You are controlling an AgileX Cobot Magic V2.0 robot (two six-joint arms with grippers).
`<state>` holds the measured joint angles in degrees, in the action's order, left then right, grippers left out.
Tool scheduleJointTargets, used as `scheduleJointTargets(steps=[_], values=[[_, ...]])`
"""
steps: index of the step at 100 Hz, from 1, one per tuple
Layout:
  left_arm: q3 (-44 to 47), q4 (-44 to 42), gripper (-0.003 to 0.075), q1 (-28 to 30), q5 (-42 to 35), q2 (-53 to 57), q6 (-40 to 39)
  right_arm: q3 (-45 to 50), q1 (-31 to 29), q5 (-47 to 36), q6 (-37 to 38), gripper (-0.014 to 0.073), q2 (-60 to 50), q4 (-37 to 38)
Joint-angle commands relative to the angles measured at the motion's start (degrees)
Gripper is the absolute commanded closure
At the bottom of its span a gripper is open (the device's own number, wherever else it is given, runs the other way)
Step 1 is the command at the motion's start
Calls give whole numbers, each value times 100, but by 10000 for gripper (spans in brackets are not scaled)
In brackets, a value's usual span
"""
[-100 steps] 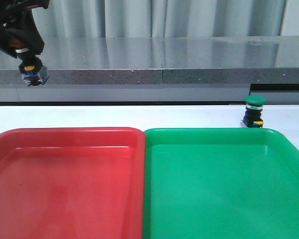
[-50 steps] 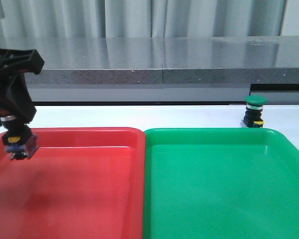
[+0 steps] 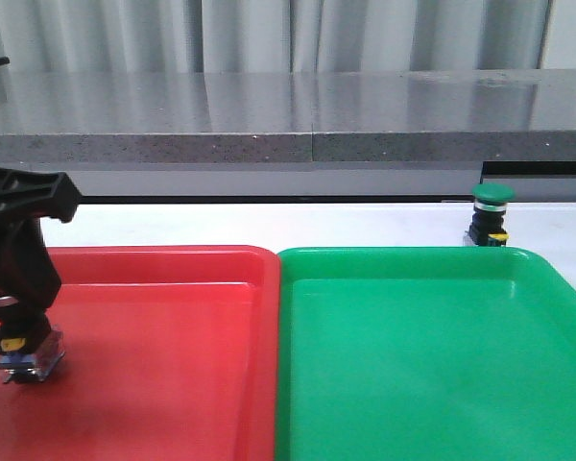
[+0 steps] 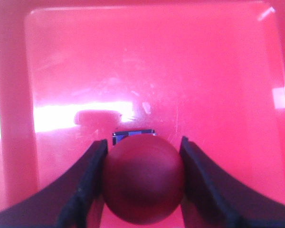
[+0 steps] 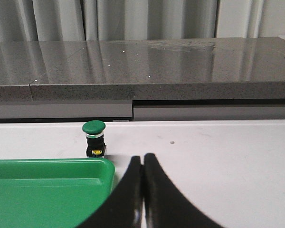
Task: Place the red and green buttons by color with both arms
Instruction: 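Carry the red button into the red tray and lower it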
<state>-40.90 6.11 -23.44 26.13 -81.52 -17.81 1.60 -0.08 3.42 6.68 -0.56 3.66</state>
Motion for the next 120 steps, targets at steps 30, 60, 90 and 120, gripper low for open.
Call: scheduleJointTargets(steps=[30,60,90,120], values=[[63,4,573,-42,-486,159,-71,-110,-32,-425,-17,657,-100,77],[63,4,178,-42,-476,159,-71,-110,-32,-425,-17,657,-100,77],[63,14,178,-42,-476,159,-71,-110,-32,-425,-17,657,-100,77],[39,-320,201,-18,-569,837,-71,-110,-32,-425,-17,657,-100,77]])
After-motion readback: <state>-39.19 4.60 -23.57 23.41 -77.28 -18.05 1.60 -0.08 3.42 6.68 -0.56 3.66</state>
